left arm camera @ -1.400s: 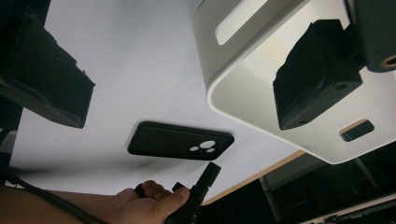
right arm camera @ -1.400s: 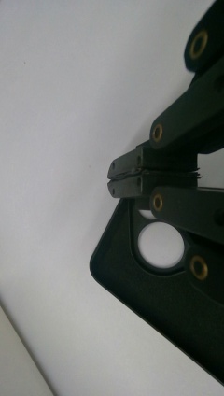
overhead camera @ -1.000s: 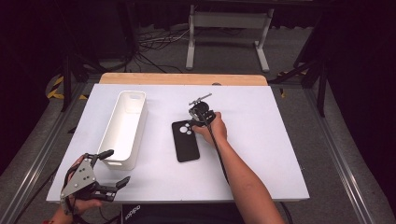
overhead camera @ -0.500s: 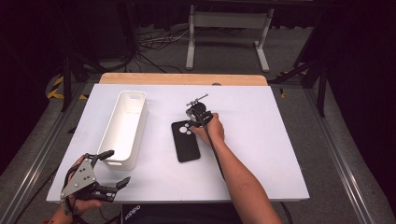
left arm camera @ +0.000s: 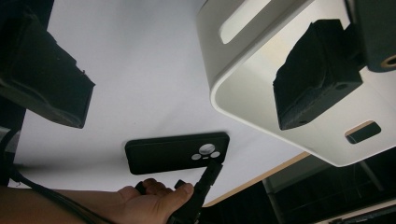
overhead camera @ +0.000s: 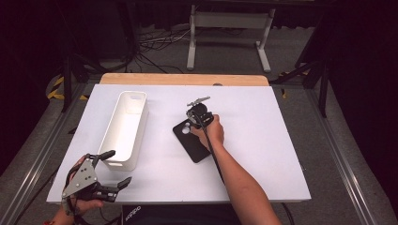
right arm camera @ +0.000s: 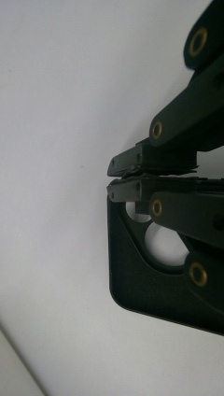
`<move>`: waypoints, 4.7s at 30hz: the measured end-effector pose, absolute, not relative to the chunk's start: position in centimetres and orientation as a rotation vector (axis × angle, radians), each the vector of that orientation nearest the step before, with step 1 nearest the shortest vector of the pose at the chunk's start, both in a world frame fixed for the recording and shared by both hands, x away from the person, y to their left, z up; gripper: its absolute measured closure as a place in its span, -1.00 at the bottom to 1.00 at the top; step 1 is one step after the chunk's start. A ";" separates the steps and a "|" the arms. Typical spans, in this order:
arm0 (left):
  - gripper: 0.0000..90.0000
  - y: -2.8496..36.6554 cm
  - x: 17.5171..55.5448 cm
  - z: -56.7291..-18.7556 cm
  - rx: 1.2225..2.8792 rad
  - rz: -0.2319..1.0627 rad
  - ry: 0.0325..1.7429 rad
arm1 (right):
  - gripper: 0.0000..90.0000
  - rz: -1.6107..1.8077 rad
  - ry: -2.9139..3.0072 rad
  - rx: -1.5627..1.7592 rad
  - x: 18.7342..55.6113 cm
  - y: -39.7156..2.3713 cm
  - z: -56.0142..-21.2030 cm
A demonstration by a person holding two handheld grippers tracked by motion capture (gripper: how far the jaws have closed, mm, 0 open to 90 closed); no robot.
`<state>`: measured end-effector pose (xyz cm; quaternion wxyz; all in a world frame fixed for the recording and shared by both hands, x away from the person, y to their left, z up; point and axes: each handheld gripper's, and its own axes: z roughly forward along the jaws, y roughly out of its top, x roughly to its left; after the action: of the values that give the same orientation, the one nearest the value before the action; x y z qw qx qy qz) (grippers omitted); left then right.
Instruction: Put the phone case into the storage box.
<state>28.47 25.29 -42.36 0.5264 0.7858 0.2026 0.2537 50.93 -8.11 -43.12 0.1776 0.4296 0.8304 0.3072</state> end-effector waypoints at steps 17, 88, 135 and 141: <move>-0.74 23.4 29.0 -40.3 1.834 0.629 0.549 | 0.95 1.099 2.113 1.104 47.1 -10.0 -39.3; 0.80 12.8 37.1 -36.0 1.719 0.437 0.637 | 0.84 1.375 1.902 0.747 35.5 -14.5 -35.7; 0.80 20.1 37.5 -31.0 1.681 0.555 0.470 | -0.76 1.265 2.057 0.744 33.2 -20.5 -41.4; 0.80 21.5 38.1 -29.8 1.690 0.583 0.452 | -0.83 1.276 2.055 0.771 33.4 -20.8 -41.2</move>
<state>38.14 21.46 -29.77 0.6044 0.7301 0.1952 0.2520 33.36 -20.77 -41.18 0.2969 0.2900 0.7728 0.4801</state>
